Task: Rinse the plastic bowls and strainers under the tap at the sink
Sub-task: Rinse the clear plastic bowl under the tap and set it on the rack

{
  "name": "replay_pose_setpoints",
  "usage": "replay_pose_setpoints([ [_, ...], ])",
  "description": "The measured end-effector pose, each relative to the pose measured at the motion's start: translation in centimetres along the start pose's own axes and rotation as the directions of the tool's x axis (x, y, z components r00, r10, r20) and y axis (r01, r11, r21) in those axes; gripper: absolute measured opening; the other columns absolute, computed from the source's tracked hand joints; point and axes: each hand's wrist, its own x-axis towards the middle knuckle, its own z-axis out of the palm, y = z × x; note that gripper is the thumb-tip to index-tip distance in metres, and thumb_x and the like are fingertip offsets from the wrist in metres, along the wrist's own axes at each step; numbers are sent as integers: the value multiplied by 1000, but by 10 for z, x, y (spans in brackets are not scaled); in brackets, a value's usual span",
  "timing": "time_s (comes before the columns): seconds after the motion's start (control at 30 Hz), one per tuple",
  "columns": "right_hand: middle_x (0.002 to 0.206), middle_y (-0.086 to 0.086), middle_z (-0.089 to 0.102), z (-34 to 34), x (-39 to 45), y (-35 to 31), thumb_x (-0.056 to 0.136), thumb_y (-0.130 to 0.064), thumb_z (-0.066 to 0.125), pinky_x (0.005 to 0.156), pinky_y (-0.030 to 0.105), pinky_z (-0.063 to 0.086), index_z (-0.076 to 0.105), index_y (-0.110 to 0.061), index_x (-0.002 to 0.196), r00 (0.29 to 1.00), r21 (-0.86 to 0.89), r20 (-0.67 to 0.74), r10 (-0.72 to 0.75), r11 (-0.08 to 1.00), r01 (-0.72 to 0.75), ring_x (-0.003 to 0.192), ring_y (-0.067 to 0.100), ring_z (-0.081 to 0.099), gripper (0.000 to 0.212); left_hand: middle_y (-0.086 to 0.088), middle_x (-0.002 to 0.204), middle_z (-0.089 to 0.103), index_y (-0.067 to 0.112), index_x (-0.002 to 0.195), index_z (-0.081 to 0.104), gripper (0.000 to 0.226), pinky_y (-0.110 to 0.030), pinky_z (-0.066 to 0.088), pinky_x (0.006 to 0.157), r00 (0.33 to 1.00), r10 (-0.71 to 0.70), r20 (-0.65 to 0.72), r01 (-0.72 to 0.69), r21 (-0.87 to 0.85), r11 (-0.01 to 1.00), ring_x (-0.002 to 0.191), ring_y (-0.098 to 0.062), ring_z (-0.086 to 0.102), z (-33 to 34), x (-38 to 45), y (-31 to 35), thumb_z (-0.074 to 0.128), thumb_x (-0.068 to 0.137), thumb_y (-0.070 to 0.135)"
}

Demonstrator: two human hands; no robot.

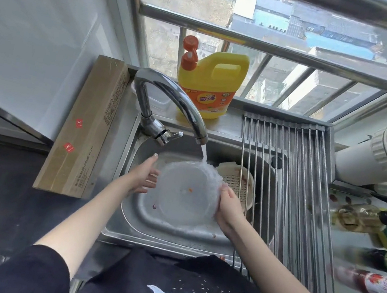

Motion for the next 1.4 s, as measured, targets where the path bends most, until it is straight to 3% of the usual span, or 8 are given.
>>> replay_pose_setpoints([
  [0.1, 120, 13, 66, 2, 10, 9, 104, -37, 30, 80, 53, 54, 59, -16, 120, 963, 221, 62, 261, 938, -269, 107, 32, 62, 39, -10, 99, 61, 15, 108, 59, 63, -27, 42, 61, 973, -23, 228, 64, -174, 983, 72, -20, 55, 0, 4, -13, 20, 93, 64],
  [0.2, 118, 15, 66, 2, 10, 4, 104, -29, 36, 81, 54, 53, 60, -12, 122, 939, 278, 103, 328, 897, -344, 107, 36, 62, 35, -5, 67, 66, 12, 94, 59, 44, -22, 48, 51, 962, 18, 274, 86, -366, 927, 51, -17, 61, 5, -1, -16, 30, 100, 43],
  [0.47, 97, 2, 73, -2, 10, -9, 91, -1, 49, 68, 31, 56, 60, -9, 122, 987, 121, 20, 157, 980, -158, 85, 21, 66, 33, -6, 112, 63, 8, 124, 52, 44, -36, 42, 91, 952, 171, 254, 7, -578, 816, 111, -26, 53, 32, -9, 10, 21, 105, 32],
  [0.73, 139, -1, 49, -10, 6, -28, 103, -20, 35, 102, 36, 42, 48, -21, 134, 986, -191, -87, -139, 974, 121, 127, 18, 47, 34, -12, 117, 64, 10, 119, 60, 50, -33, 50, 87, 970, 244, 1, -209, -512, 833, 101, -23, 63, 38, 6, 22, 30, 101, 45],
  [0.87, 148, -9, 35, -3, -4, -43, 103, -26, 37, 109, 27, 28, 37, -26, 146, 921, -359, 57, -386, 853, 380, 135, 6, 32, 43, -5, 83, 62, 18, 90, 63, 43, -26, 51, 61, 965, 255, -59, -253, -457, 852, 68, -14, 58, 45, 7, 29, 37, 97, 52],
  [0.97, 159, -6, 14, 12, 0, -41, 99, -39, 43, 120, 41, 14, 22, -30, 151, 869, -540, 187, -458, 691, 481, 146, 11, 11, 56, 4, 58, 56, 18, 76, 56, 42, -17, 45, 43, 970, 231, -76, -239, -473, 848, 46, -7, 51, 54, 4, 31, 40, 96, 52],
  [1.17, 152, -5, -29, 34, -11, -33, 81, -74, 11, 111, 49, -21, -13, -20, 152, 745, -908, 357, -564, -23, 417, 143, 17, -26, 92, -2, 79, 65, 14, 81, 63, 42, -24, 49, 63, 960, 206, -189, -276, -517, 810, 76, -19, 62, 58, 5, 30, 41, 98, 45],
  [1.4, 157, 3, 9, 33, -16, -7, 94, -52, 36, 120, 38, 6, 14, -10, 152, 525, -738, 619, -583, -205, 643, 145, 23, 11, 75, -8, 84, 67, 4, 98, 63, 47, -34, 53, 84, 962, 115, -246, -233, -528, 817, 87, -24, 64, 69, 3, 28, 40, 98, 45],
])
